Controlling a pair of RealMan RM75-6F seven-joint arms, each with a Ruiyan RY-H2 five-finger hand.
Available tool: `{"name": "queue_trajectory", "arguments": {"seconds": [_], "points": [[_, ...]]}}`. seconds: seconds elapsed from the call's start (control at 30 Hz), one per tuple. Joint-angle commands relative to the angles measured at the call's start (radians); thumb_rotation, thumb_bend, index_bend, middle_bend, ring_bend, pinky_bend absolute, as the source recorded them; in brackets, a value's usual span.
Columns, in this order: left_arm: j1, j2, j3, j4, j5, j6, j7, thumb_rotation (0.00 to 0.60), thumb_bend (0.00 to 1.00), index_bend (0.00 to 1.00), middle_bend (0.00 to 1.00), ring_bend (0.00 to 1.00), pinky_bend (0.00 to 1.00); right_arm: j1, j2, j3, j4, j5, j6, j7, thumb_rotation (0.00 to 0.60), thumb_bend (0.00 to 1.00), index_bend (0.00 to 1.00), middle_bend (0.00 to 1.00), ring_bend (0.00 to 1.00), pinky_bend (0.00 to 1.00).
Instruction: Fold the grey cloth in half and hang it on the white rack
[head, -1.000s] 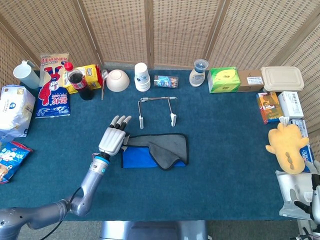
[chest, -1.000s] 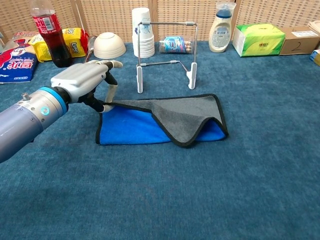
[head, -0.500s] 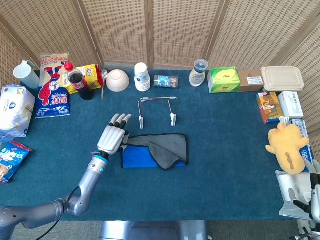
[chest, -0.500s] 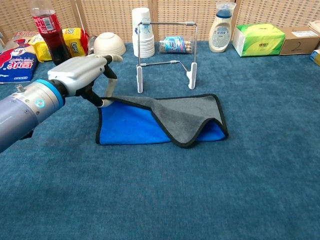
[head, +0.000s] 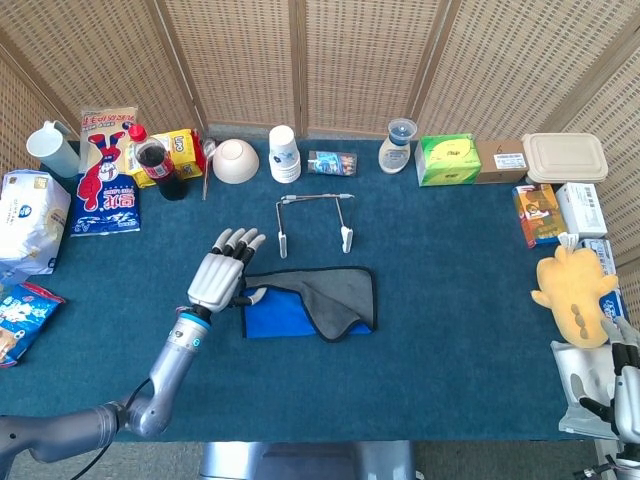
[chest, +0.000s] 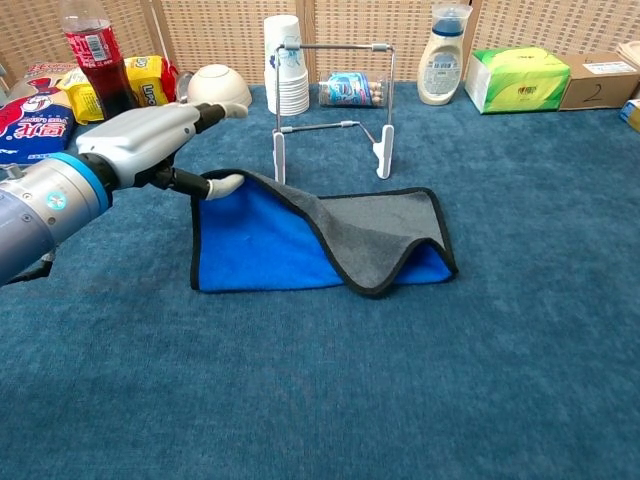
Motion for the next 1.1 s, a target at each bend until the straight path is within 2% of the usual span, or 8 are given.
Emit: {"name": "queue_trajectory", "arguments": {"seconds": [0.03,0.17,0.23,0.3,0.4,0.8,1.1], "points": [[0.002,0.005,0.004,-0.006,-0.005,-0.001,0.008,0.286,0.0,0.0,0.0,0.0,0.0,0.0,0.001,0.0,-0.001,0.0,0.0,0.0,0.6,0.32,0.04,0.03,0.0,0.0],[0.006,0.008,0.011,-0.018,-0.01,0.001,0.016,0.303,0.0,0.0,0.0,0.0,0.0,0.0,0.001,-0.001,-0.002,-0.002,0.001,0.001,0.6,0.32,0.04,0.03,0.0,0.0],[0.008,0.01,0.016,-0.023,-0.017,0.006,0.039,0.355,0.0,0.0,0.0,0.0,0.0,0.0,0.002,-0.002,-0.002,-0.002,0.001,0.001,0.6,0.32,0.04,0.03,0.0,0.0],[0.01,0.012,0.021,-0.024,-0.019,0.017,0.073,0.431,0.0,0.0,0.0,0.0,0.0,0.0,0.002,-0.003,-0.002,-0.002,0.001,0.002,0.6,0.32,0.04,0.03,0.0,0.0],[0.011,0.008,0.022,-0.025,-0.027,0.025,0.096,0.474,0.0,0.0,0.0,0.0,0.0,-0.001,0.004,-0.004,-0.002,-0.003,0.001,0.004,0.6,0.32,0.04,0.03,0.0,0.0],[-0.019,-0.049,0.001,0.036,-0.03,0.03,0.113,0.531,0.0,0.0,0.0,0.0,0.0,-0.018,0.014,-0.007,-0.006,0.001,0.022,0.01,0.6,0.32,0.04,0.03,0.0,0.0],[0.019,-0.009,0.049,-0.045,0.04,0.079,0.057,0.526,0.0,0.0,0.0,0.0,0.0,-0.015,0.018,-0.008,-0.009,-0.008,0.019,0.009,0.6,0.32,0.04,0.03,0.0,0.0]]}}
